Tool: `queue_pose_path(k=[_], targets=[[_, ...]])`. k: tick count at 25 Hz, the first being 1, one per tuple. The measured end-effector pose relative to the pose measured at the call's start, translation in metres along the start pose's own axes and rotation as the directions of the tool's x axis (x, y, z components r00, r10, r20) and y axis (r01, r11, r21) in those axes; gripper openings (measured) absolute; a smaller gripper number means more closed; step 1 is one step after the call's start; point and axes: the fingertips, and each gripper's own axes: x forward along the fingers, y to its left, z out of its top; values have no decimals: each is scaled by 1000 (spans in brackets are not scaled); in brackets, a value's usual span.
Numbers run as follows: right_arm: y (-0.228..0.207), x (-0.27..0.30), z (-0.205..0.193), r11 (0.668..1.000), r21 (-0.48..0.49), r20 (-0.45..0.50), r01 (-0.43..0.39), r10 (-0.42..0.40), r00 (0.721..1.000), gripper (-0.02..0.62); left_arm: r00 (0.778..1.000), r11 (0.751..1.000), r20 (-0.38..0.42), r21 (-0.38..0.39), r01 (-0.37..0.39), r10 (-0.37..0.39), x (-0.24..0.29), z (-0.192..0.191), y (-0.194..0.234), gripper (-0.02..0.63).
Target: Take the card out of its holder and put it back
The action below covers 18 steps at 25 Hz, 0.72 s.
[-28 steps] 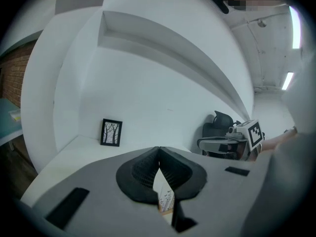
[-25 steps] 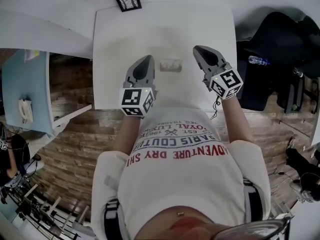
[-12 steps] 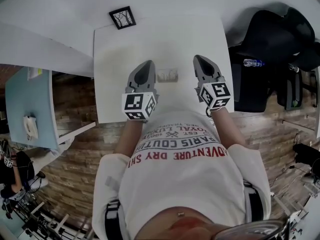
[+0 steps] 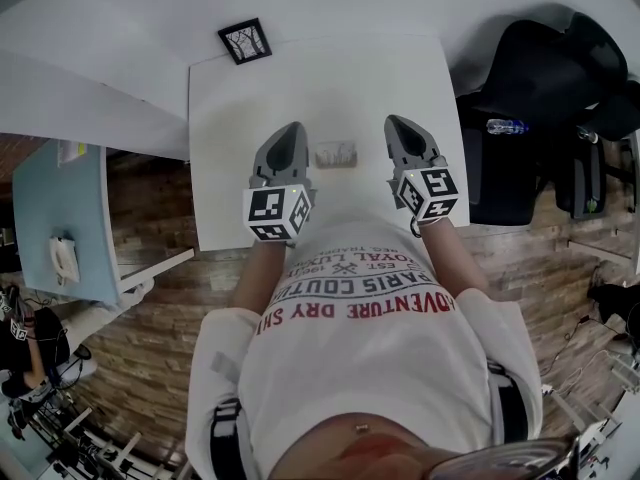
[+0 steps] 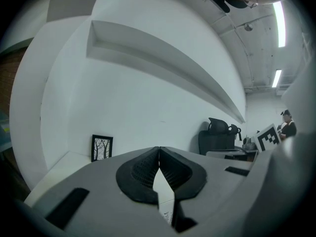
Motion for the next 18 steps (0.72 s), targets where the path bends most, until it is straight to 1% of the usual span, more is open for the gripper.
queue_pose_path(k=[12, 18], targets=[[8, -3, -2, 999, 27, 5, -29, 29, 1000, 25, 1000, 1000, -8, -7, -27, 27, -11, -5, 4, 26], [12, -4, -7, 999, 13, -13, -31, 31, 999, 25, 999, 999, -10, -6, -36, 36, -16, -8, 5, 26]])
